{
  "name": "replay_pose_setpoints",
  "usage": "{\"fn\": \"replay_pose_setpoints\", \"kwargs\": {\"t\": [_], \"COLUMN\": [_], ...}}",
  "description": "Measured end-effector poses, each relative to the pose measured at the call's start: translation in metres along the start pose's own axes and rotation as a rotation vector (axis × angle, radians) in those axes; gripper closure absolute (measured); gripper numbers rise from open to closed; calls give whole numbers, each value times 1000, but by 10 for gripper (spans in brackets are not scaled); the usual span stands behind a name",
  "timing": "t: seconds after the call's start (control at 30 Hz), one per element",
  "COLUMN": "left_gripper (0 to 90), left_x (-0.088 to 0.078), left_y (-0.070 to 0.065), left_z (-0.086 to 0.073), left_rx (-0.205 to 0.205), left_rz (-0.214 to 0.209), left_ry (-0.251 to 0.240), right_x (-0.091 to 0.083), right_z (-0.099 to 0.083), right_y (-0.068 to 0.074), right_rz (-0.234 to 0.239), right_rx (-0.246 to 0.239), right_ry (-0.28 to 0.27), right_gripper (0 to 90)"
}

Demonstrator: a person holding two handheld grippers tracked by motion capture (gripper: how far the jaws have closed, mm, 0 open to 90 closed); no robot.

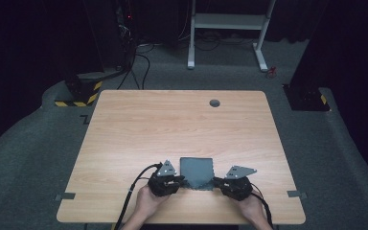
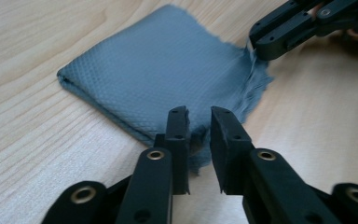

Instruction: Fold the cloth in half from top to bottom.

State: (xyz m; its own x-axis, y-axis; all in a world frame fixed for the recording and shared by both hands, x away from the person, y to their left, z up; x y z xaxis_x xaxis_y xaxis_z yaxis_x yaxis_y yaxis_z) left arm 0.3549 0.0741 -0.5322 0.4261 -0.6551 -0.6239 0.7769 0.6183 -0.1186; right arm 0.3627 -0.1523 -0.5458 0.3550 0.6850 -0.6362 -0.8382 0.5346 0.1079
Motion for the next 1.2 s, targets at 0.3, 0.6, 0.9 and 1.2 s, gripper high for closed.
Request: {"fn": "replay_pose_setpoints", "kwargs": {"t": [0.3, 0.6, 0.9, 1.2], "left_gripper": [675, 609, 576, 566], "left_x": [9, 23, 12, 12], "left_y": [15, 4, -6, 26], "left_z": [16, 2, -13, 22], "left_rx": [15, 88, 118, 11], "left_rz": [112, 136, 86, 145], "left_ry": [14, 95, 133, 14], "right_x": [1, 21, 8, 17], "right_z": [20, 12, -2, 36], "right_y": [-7, 1, 7, -26], "right_rz": [-9, -2, -7, -39], "right_rx": [59, 14, -33, 110], "right_ry": [-37, 43, 52, -18], "right_gripper": [820, 817, 755, 833]}}
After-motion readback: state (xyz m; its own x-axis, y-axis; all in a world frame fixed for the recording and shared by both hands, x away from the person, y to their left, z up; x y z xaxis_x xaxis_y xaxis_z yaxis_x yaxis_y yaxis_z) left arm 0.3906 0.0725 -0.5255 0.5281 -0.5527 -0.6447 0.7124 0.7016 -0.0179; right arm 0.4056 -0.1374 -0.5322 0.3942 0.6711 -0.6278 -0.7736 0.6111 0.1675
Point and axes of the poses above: each handheld gripper's, and its own axes: x roughly forward along the jaws, z roughly out of its top, y roughly to its left, the point moved 5 cm from there along x, roughly forward along the jaws, and after that the axes turned 3 degrees about z, right-handed, at the moved point
